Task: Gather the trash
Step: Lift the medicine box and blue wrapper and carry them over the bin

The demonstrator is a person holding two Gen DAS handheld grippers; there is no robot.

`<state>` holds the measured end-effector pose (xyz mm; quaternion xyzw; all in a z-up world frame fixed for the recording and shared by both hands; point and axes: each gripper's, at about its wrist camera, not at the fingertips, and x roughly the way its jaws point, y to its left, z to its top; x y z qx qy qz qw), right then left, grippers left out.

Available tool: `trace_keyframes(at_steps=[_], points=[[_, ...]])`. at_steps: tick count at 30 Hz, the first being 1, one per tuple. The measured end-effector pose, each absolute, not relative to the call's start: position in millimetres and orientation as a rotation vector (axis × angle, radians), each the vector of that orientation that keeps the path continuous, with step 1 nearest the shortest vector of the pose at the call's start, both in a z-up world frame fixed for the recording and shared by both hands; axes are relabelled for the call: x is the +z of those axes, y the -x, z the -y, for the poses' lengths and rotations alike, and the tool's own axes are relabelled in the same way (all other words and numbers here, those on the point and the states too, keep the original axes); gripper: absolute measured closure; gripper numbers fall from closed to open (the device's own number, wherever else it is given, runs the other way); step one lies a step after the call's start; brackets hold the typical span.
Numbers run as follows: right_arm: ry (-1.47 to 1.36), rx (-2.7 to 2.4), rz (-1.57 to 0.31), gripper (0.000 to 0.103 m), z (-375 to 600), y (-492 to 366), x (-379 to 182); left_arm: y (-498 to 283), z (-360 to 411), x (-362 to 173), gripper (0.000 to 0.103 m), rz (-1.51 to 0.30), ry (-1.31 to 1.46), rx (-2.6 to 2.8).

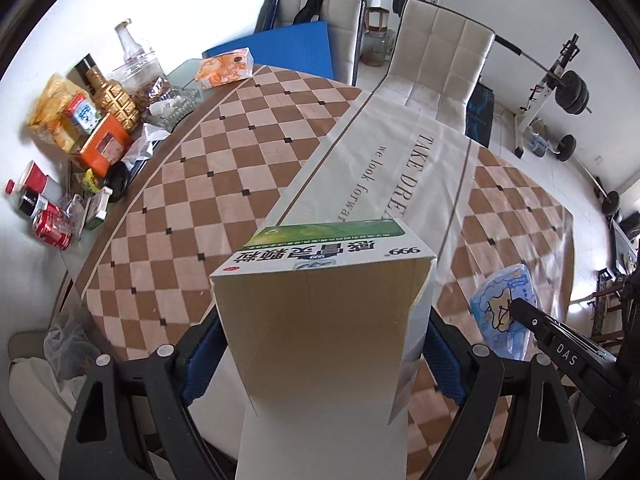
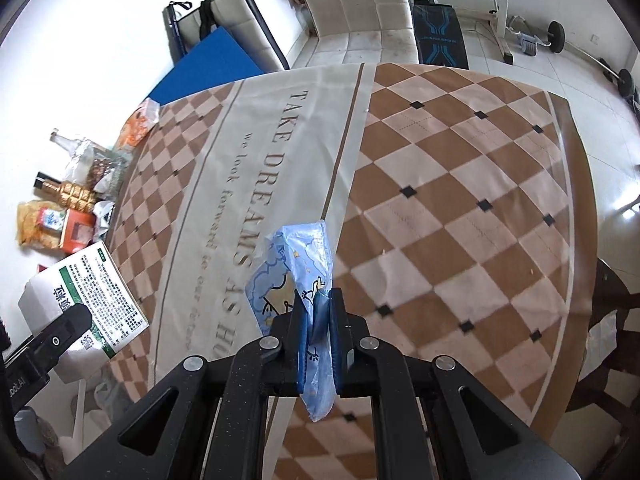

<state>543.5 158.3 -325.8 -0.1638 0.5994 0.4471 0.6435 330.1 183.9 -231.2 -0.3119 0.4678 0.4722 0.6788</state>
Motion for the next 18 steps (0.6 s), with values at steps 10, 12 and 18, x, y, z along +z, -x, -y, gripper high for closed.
trace_keyframes(at_steps=[10,12,18], points=[[0.322,1.08,-1.319,0.094,-32,-436,-262,-204,-78,-200,0.016,-0.978,0.711,1.022],[0.313,1.09,-1.336,0.094,-3,-408,-257,-173,-55,-200,0.016,-0.973,0.726,1.024],[0.322,1.108,-1.41,0.094,88,-323,-265,-97,10,-226,0.016,-1.025,0.773,1.016]])
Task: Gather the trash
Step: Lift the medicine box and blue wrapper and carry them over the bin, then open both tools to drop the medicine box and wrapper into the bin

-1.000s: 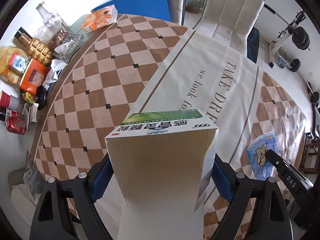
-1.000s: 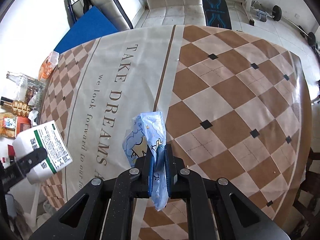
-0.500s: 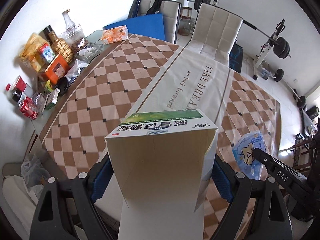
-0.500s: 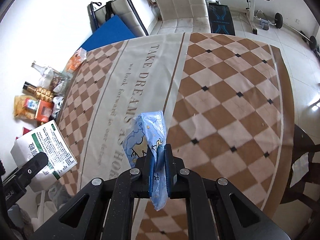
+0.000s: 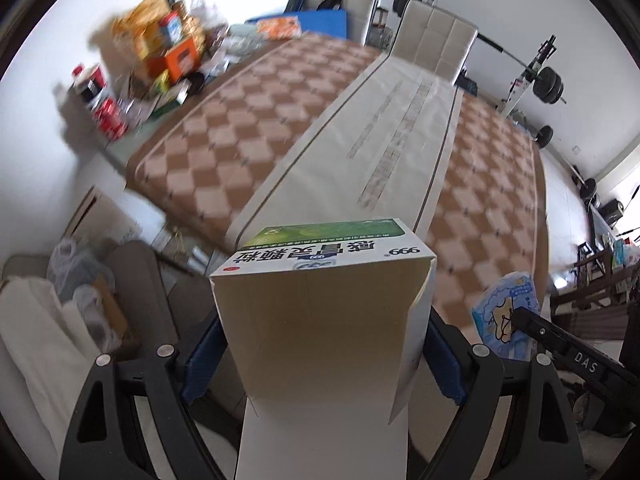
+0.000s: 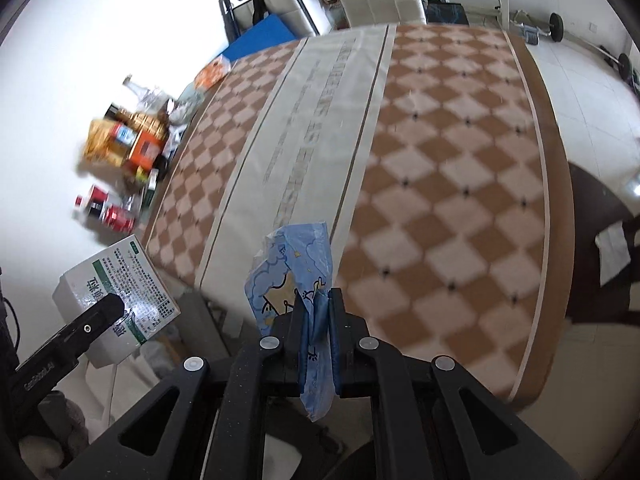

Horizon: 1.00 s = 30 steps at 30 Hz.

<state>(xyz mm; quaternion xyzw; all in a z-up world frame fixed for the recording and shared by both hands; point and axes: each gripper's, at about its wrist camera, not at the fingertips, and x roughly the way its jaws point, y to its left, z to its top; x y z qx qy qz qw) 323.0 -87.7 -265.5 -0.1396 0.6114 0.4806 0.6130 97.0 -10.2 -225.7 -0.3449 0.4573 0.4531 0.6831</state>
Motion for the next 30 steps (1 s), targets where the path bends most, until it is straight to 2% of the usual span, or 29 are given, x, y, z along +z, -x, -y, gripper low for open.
trace_keyframes(at_steps=[5,10,16,25,30], points=[[0.408,1.12,-1.542,0.094,143,-261,-317,-46,49,-286,0.016,-1.115,0.906,1.014],[0.543,1.096,-1.64,0.094,177,-219,-387,-29,63,-372,0.016,-1.216,1.039,0.976],[0.656,1.023,-1.694,0.094,186,-204,-507,-44,44,-508,0.016,-1.289,1.152,0.886],[0.683,0.873,-1.723,0.094,164,-236,-724,-83,-2,-731,0.014,-1.356,1.298,0.682],[0.663,0.818,-1.79,0.094,158,-249,-813,-98,-6,-803,0.013,-1.401,1.331,0.62]])
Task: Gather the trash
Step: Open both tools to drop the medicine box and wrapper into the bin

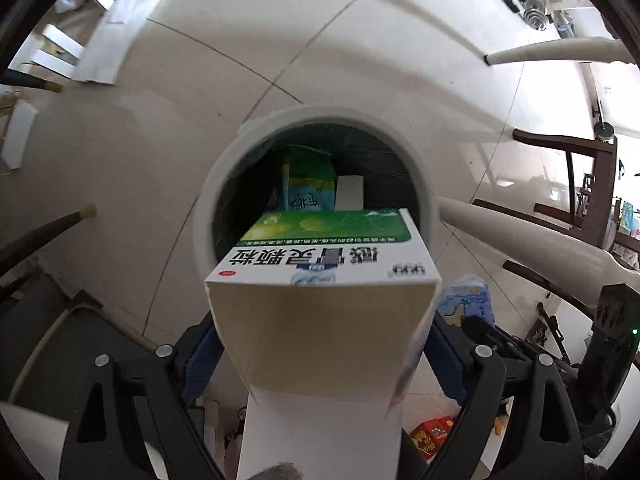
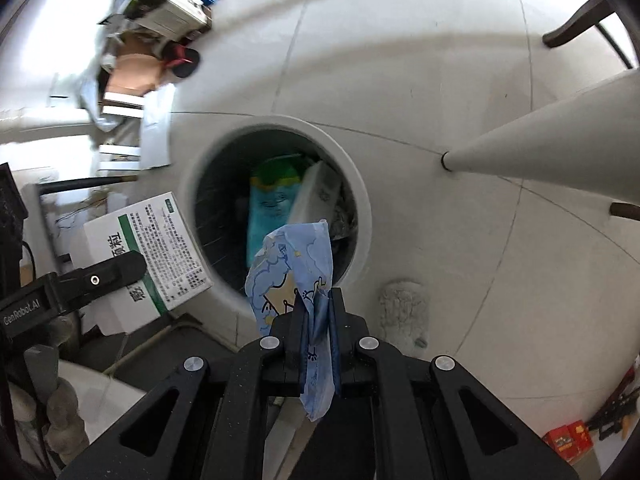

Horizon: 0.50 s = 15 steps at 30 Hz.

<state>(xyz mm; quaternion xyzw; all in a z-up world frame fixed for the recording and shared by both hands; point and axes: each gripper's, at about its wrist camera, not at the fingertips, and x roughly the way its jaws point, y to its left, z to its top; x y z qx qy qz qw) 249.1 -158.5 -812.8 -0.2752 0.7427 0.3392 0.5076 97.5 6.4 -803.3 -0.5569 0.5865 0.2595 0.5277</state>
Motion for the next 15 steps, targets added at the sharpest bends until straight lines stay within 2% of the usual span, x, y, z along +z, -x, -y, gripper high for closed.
trace_keyframes(at_steps=[7,8,10,11,13,15], points=[[0.666,0.814,-1.802,0.093,138,-243,-870,-100,-8,-821,0.01,-1.427,1.311,0.637],[0.663,0.809,-1.807,0.088,136,-242,-873,-99,-8,-816,0.01,-1.423,1.307,0.646],[0.663,0.809,-1.806,0.067,132,-242,-876,-97,-7,-807,0.01,-1.411,1.287,0.679],[0.661,0.815,-1.793,0.052,131,-242,-873,-93,-8,-800,0.01,-1.407,1.277,0.694],[0.685,0.816,-1.758,0.05,128,-242,-863,-85,-6,-784,0.01,-1.404,1.227,0.747],[0.706,0.816,-1.737,0.038,125,-240,-852,-82,-1,-767,0.01,-1.411,1.17,0.799]])
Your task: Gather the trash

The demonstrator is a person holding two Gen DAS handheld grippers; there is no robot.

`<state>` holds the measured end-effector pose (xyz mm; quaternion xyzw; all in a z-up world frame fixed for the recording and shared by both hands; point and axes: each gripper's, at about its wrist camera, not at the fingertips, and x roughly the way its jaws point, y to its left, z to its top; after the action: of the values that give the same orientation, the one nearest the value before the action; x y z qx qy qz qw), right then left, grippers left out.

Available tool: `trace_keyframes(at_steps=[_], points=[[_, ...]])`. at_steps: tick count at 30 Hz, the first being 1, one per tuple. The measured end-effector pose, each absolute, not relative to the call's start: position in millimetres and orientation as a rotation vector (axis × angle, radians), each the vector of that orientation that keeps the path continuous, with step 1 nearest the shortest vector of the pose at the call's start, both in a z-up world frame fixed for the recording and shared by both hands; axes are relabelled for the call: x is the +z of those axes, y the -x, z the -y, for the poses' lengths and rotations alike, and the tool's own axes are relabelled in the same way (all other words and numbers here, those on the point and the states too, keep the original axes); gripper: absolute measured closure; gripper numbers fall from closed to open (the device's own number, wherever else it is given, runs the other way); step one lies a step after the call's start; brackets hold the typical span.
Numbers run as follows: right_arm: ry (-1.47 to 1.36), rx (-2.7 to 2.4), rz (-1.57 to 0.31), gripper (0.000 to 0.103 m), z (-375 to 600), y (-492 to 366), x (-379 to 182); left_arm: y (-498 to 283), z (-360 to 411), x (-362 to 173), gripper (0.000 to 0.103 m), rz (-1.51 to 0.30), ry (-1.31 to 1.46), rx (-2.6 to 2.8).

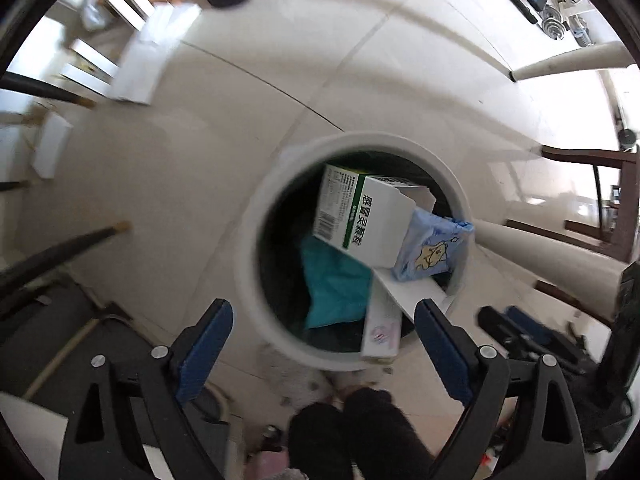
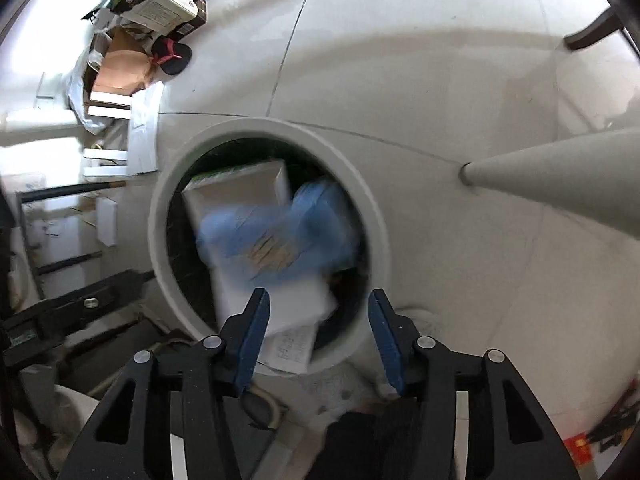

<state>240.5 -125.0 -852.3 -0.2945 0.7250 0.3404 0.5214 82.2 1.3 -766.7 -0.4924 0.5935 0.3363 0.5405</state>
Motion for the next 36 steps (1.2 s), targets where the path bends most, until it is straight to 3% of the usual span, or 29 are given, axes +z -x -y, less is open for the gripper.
trace_keyframes(at_steps=[5,7,10,22,36], points=[[0.802,0.807,-1.662,0.008,132,-232,-806,-65,22,-715,0.01,-1.418,1.071,0.89],[0.819,0.817,-1.647,0.002,138,-228,-783,-59,34,-689,0.01,-1.424,1.046,0.915],[0.826,0.827,-1.638,0.001,150,-222,-742,-53,47,-652,0.0,-1.413,1.025,0.934],[0.781,0.921,-1.614,0.001,194,-218,-541,-57,101,-480,0.0,-1.368,0.942,0.93],[0.568,1.073,-1.662,0.001,229,-270,-295,-91,115,-291,0.0,-1.224,0.833,0.699]])
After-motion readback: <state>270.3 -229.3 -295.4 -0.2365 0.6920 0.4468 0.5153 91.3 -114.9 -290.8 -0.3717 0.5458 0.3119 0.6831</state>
